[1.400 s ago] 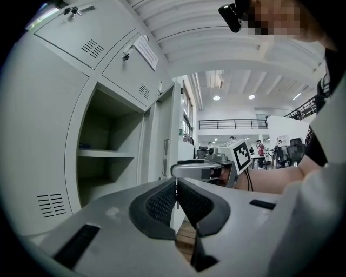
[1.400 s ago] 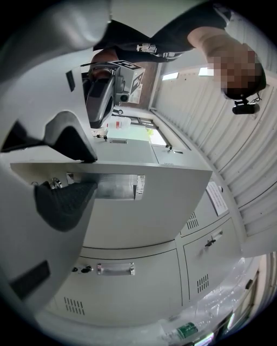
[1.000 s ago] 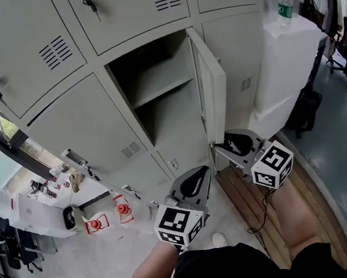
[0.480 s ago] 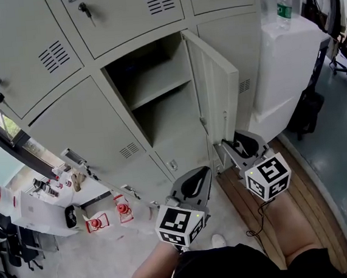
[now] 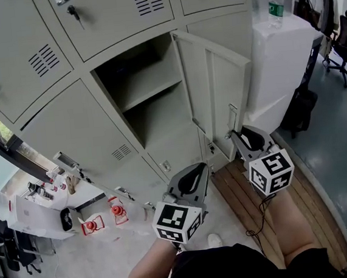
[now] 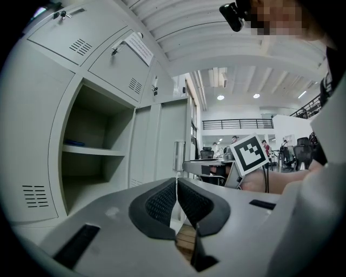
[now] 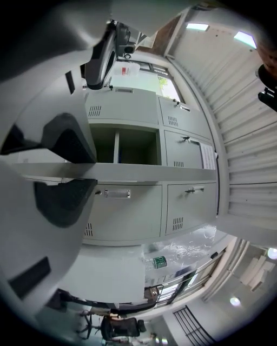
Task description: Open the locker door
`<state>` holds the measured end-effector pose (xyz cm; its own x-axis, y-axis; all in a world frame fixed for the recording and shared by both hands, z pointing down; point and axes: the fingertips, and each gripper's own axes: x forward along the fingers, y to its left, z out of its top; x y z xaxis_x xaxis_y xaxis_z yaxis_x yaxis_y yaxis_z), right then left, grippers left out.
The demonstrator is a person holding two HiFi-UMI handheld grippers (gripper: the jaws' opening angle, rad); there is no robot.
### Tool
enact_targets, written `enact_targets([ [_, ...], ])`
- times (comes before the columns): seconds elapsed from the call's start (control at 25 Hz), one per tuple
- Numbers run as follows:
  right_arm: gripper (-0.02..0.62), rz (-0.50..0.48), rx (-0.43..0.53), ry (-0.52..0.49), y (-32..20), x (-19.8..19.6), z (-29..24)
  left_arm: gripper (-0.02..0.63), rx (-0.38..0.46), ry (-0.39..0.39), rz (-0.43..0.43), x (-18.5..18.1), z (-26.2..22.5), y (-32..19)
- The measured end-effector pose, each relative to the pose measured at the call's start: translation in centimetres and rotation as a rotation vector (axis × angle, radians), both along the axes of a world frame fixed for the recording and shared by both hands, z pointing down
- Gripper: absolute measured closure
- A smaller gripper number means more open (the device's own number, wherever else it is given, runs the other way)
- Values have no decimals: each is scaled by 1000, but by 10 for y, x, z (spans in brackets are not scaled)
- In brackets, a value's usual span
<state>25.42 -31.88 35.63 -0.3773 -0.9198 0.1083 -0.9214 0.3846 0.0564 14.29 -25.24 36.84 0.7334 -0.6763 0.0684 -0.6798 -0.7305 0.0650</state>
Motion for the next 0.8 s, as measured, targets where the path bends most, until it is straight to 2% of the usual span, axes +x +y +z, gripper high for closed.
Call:
enact_targets([
  [0.36, 459, 9, 4, -17, -2, 9, 1, 584, 1, -1, -53, -8, 2, 7],
  [0.6, 460, 38, -3, -29, -3, 12, 2, 584, 3, -3, -95, -31, 1, 15],
  [0.8, 451, 101, 1, -13, 3, 10, 1, 585, 1, 3, -121, -56, -1, 30],
])
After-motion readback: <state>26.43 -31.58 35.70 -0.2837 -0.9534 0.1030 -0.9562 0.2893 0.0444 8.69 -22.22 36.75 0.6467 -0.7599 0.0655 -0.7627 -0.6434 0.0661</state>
